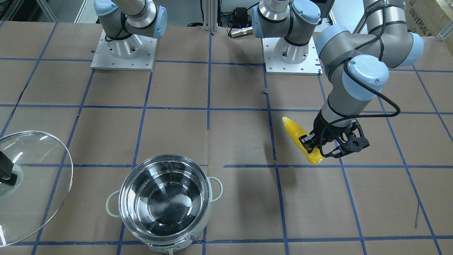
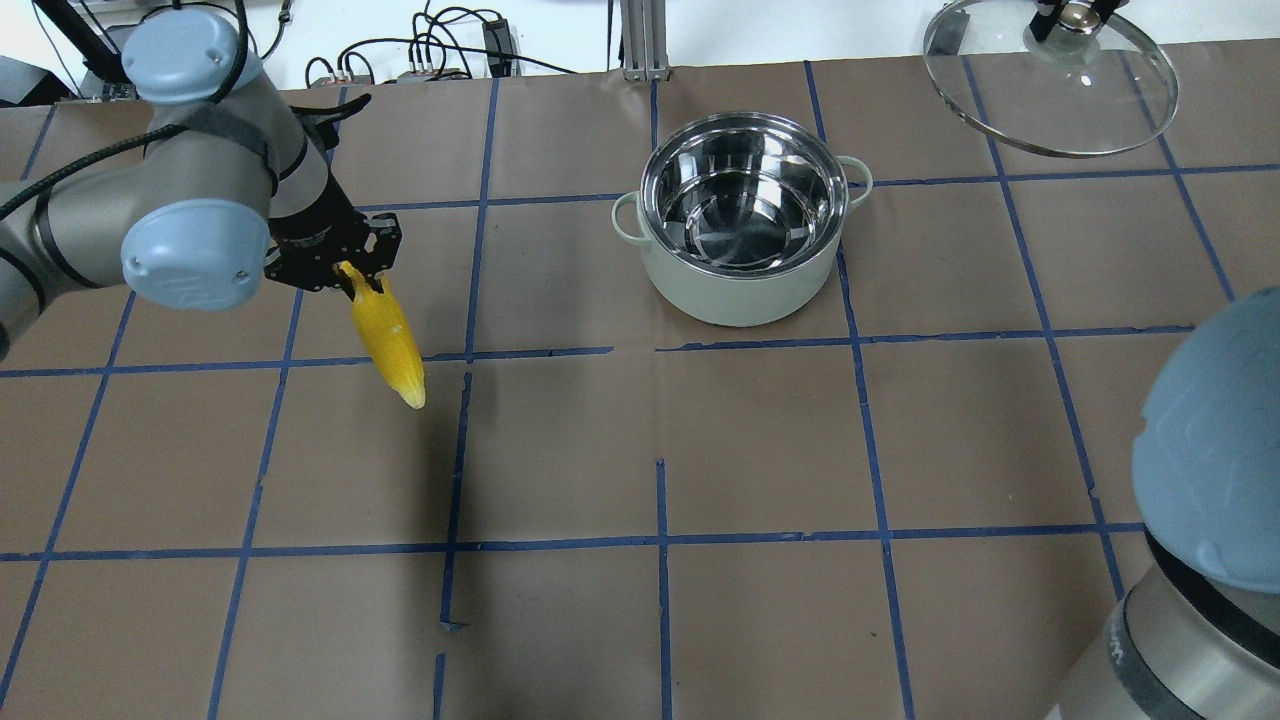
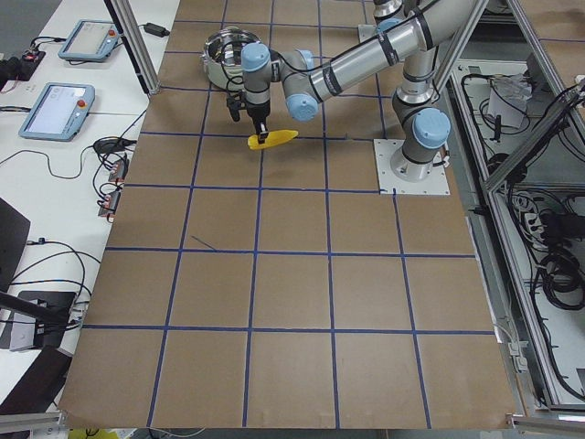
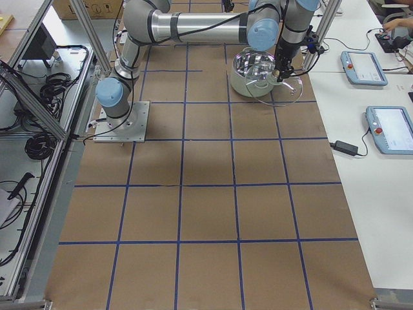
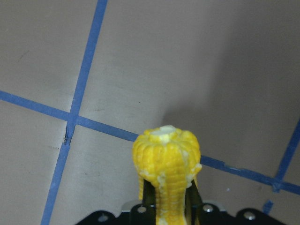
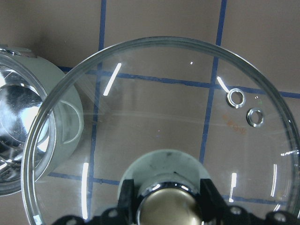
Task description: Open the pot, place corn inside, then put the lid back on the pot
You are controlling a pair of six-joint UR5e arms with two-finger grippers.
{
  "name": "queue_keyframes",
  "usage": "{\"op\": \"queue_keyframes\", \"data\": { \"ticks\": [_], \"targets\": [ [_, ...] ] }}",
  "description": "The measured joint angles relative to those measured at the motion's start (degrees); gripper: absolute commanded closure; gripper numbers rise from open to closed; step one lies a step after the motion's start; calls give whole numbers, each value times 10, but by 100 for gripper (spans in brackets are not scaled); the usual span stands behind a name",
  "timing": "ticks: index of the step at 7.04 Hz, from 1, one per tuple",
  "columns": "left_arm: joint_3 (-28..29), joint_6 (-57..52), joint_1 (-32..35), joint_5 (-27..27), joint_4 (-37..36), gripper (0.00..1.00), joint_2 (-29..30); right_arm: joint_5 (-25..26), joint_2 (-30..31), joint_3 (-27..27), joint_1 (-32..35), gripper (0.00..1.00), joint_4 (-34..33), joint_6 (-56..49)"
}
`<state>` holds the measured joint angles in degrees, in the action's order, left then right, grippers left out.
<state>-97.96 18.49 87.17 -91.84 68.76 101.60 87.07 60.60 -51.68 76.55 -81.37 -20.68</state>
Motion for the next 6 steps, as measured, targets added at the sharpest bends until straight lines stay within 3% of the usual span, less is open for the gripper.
{"op": "queue_keyframes", "data": {
  "ticks": [2,6],
  "targets": [
    [115,105,61,52,79,98,19,0,0,1,0,92,0,0],
    [245,225,130,123,35,97,138,0,-1,0,0,91,0,-1]
  ]
}}
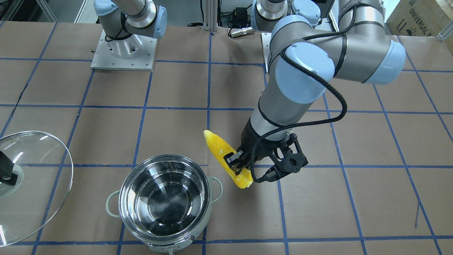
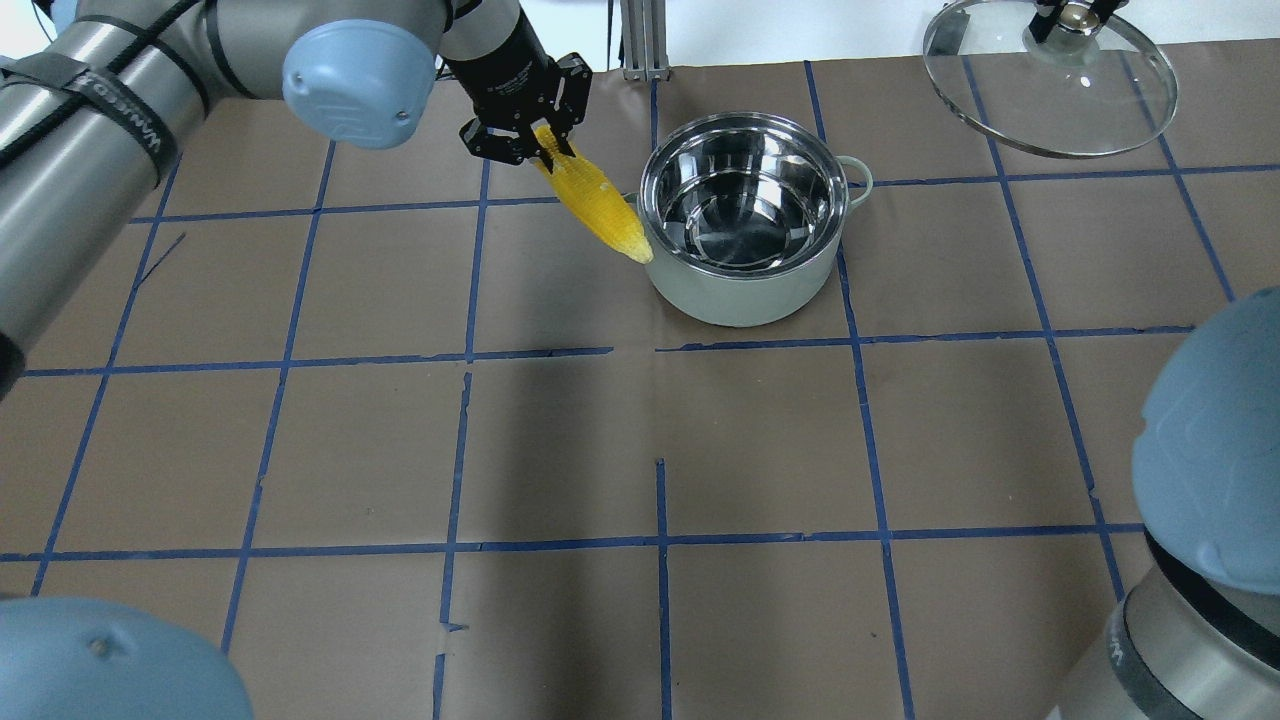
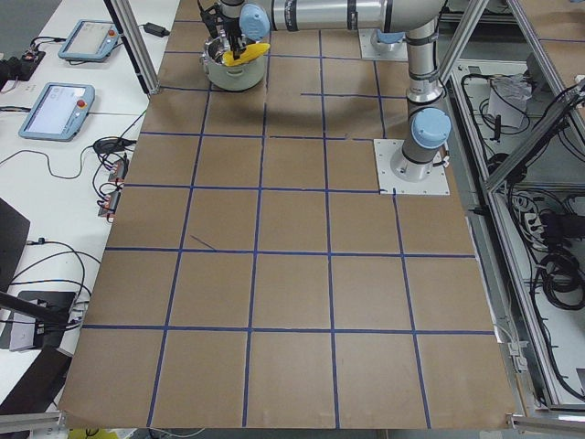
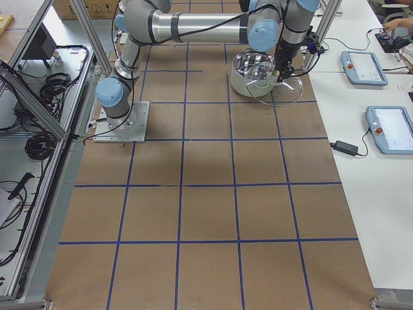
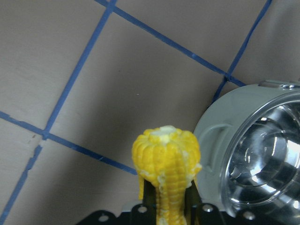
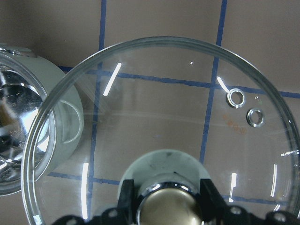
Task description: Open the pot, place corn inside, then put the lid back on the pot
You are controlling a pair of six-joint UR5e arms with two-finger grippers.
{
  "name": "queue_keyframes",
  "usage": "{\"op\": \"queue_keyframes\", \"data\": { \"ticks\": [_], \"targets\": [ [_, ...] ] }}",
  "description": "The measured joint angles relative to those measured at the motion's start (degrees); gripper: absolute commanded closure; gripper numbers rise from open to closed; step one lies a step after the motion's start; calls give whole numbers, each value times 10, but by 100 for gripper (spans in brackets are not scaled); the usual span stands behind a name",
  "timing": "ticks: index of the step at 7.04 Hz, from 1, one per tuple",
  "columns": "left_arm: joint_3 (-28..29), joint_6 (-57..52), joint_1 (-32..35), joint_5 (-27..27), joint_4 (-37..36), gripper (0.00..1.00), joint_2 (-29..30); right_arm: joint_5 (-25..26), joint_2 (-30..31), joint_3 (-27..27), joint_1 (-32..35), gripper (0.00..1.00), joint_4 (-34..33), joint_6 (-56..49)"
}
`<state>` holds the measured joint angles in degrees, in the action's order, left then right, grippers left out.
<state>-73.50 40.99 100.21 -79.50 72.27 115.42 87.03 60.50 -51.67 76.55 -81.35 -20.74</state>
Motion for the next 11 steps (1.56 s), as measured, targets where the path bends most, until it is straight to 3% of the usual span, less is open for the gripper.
{"op": "queue_keyframes", "data": {
  "ticks": [2,3,4,5,8,10,11],
  "targets": [
    [79,47,26,15,-9,94,67,0,0,0,0,92,0,-1],
    [113,68,41,16,-10,88,98,-1,1,0,0,92,1,-1],
    [144,89,55,16,-10,25,126,-1,1,0,0,91,1,-1],
    [169,105,65,17,-10,0,147,-1,2,0,0,91,1,-1],
    [187,103,69,16,-4,0,166,-1,2,0,0,91,2,-1],
    [165,39,59,0,15,0,157,1,2,0,10,92,1,3],
    [145,-31,42,-35,31,0,144,5,2,-2,26,92,-1,10]
  ]
}}
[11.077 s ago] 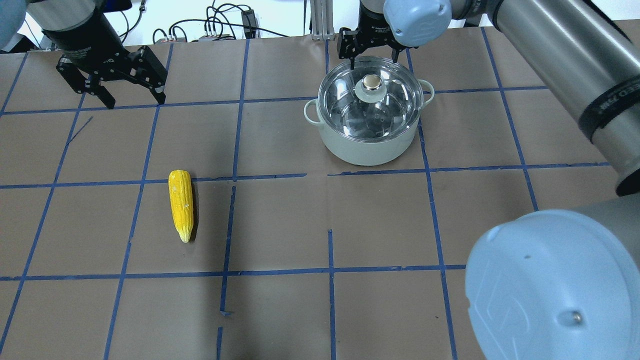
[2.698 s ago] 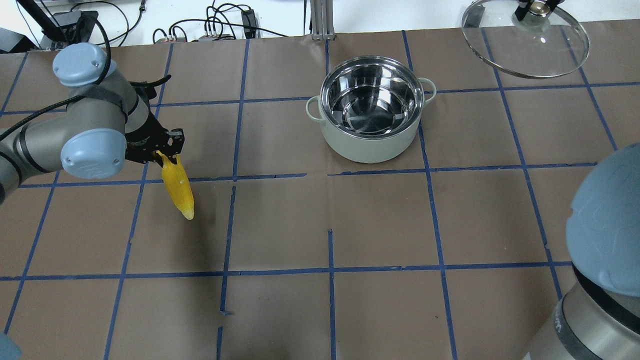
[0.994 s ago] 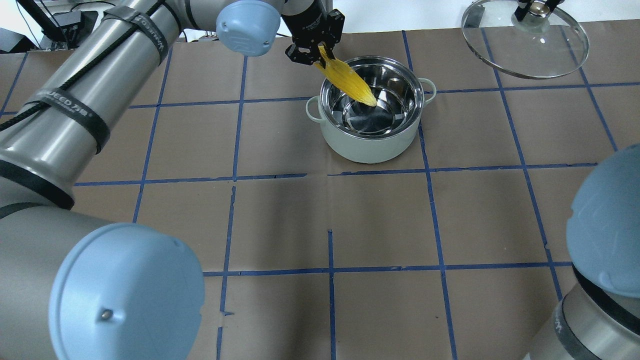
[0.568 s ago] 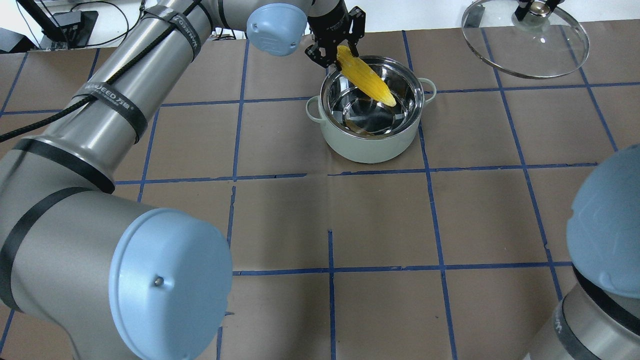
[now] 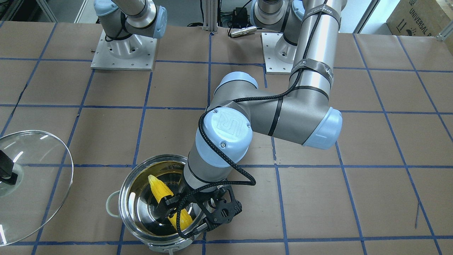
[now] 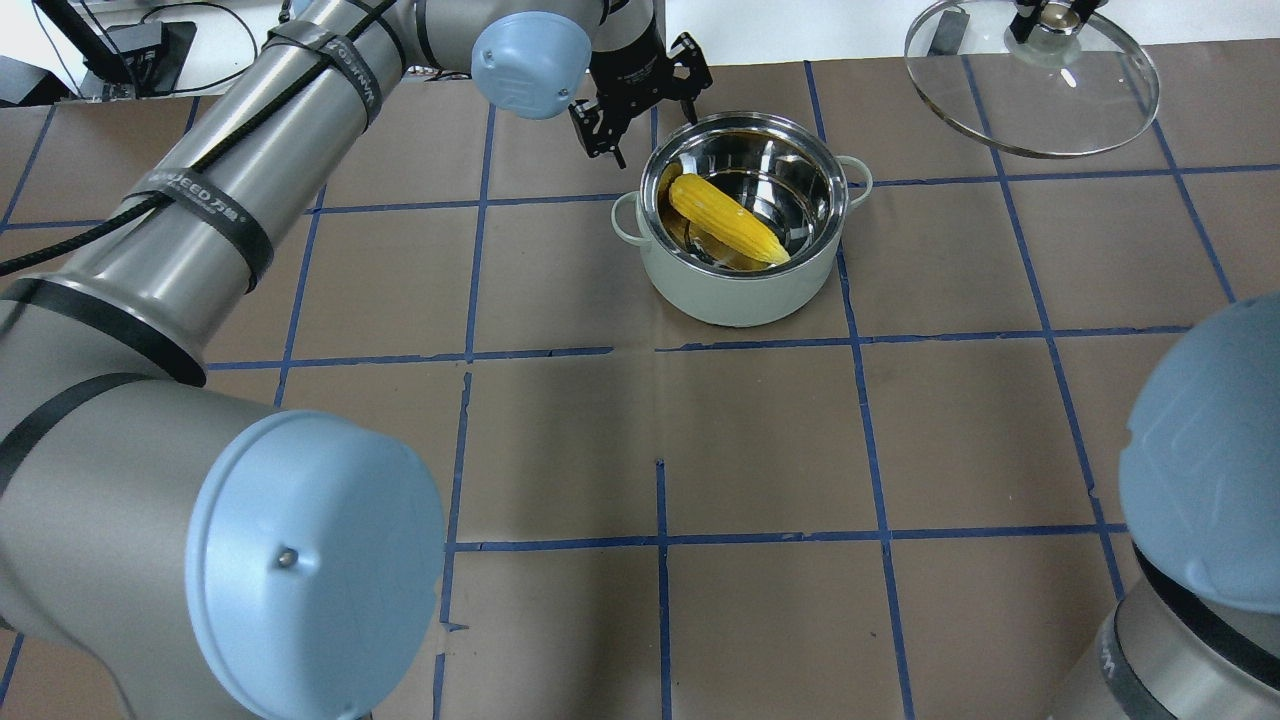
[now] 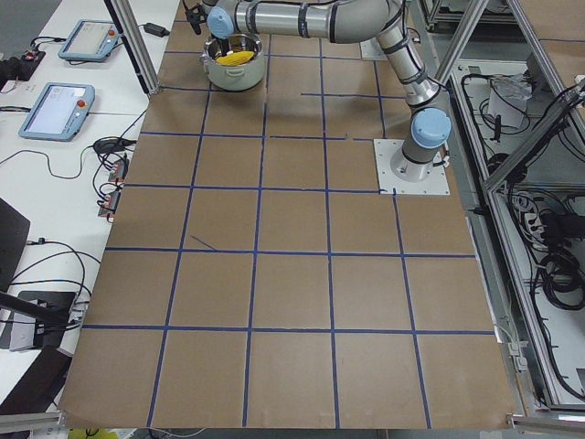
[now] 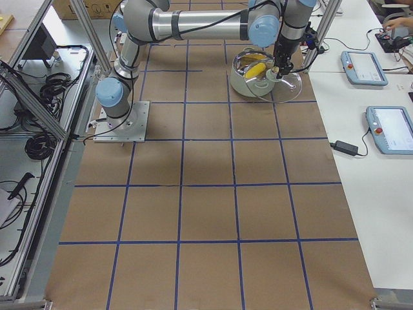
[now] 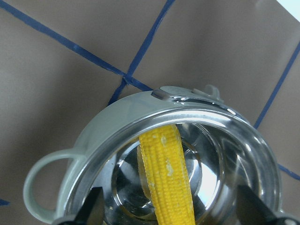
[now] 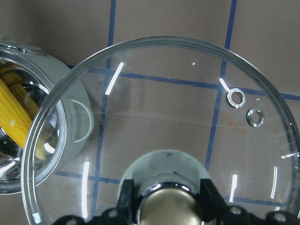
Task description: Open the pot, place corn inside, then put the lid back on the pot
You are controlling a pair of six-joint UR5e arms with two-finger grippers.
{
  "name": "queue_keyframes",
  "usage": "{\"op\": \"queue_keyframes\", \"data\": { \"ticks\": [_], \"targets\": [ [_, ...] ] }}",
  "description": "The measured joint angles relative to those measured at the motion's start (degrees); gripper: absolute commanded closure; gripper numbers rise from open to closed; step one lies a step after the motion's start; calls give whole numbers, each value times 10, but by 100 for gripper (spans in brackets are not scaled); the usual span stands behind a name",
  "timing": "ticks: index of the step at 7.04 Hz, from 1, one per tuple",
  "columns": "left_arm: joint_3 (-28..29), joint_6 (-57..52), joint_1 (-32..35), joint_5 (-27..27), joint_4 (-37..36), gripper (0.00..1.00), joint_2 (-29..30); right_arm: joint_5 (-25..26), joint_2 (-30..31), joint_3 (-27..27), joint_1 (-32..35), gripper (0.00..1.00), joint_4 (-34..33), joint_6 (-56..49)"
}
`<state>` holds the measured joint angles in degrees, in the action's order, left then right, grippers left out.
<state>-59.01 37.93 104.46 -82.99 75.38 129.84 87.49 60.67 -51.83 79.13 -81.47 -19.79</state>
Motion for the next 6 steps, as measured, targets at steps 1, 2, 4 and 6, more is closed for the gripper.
{"op": "queue_keyframes", "data": {
  "ticks": [1,2,4,6],
  "targets": [
    [-22,-89,-28,-39,19,0,-17,2,-1,-2,16,92,-2,15],
    [-49,-182,-66,-65,35,0,-41,1,-2,-3,32,92,-4,37],
    [-94,-291,-137,-81,51,0,-98,-4,-7,-7,72,92,-12,98],
    [-109,-318,-167,-98,126,0,-164,-2,-16,-16,122,92,-43,156]
  ]
}}
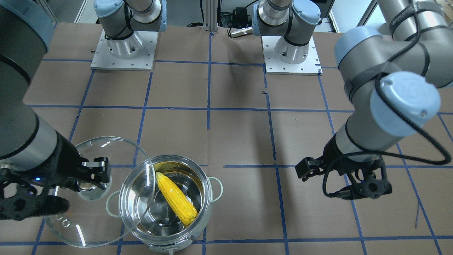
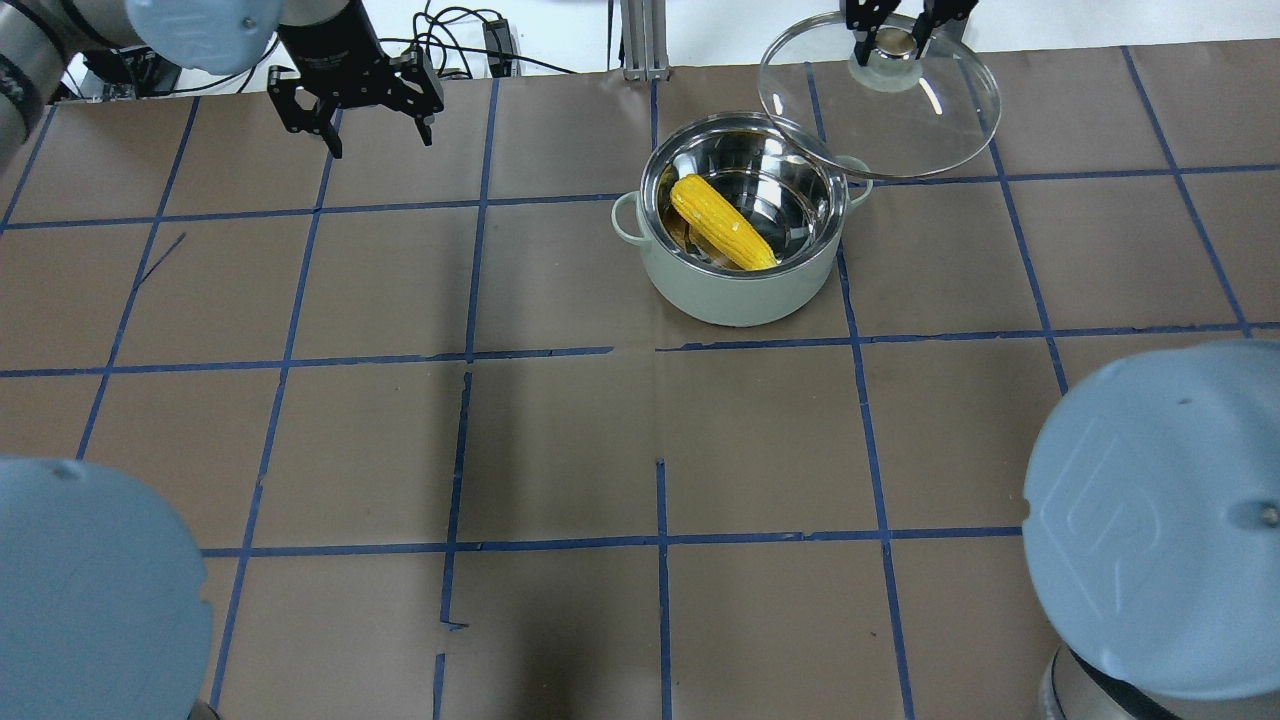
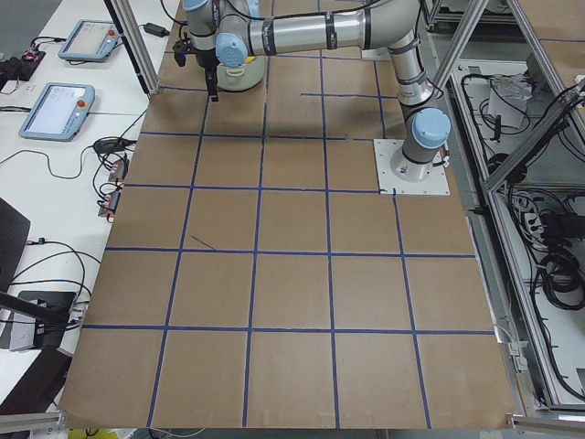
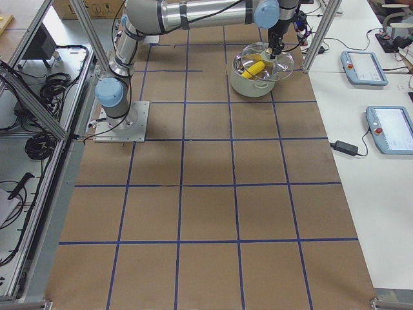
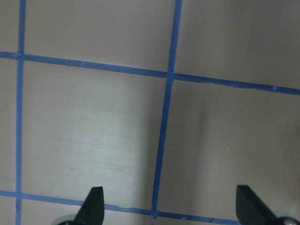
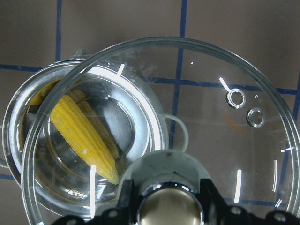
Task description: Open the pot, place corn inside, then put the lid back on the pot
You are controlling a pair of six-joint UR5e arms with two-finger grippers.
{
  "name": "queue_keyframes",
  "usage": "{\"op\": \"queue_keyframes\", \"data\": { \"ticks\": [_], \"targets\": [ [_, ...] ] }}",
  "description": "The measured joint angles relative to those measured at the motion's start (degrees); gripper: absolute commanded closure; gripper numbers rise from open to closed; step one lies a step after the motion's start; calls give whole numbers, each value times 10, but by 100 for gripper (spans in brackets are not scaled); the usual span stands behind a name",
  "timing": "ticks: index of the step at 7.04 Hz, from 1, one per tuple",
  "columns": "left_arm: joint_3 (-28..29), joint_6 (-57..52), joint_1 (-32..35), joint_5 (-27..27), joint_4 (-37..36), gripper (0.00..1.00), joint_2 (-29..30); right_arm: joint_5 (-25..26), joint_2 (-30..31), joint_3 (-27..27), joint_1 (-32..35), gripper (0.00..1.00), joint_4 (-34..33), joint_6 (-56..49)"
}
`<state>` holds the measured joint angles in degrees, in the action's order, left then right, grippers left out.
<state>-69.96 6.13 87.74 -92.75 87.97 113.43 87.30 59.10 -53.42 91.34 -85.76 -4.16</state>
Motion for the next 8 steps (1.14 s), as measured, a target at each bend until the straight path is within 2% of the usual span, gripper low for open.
{"op": "queue_keyframes", "data": {
  "ticks": [2,4,6,8],
  "targets": [
    [-9,-7,-5,-21,56,0,-49,4,-1,-48,45,92,-66,51],
    [-58,-24,-5,-23,61,0,-90,3,13,-127,63,92,-154,72],
    [-137,-37,-11,-19,42,0,-146,-1,20,-157,66,92,-183,77],
    [-164,-41,-18,-15,6,0,-160,-4,19,-161,68,92,-186,91]
  ]
}}
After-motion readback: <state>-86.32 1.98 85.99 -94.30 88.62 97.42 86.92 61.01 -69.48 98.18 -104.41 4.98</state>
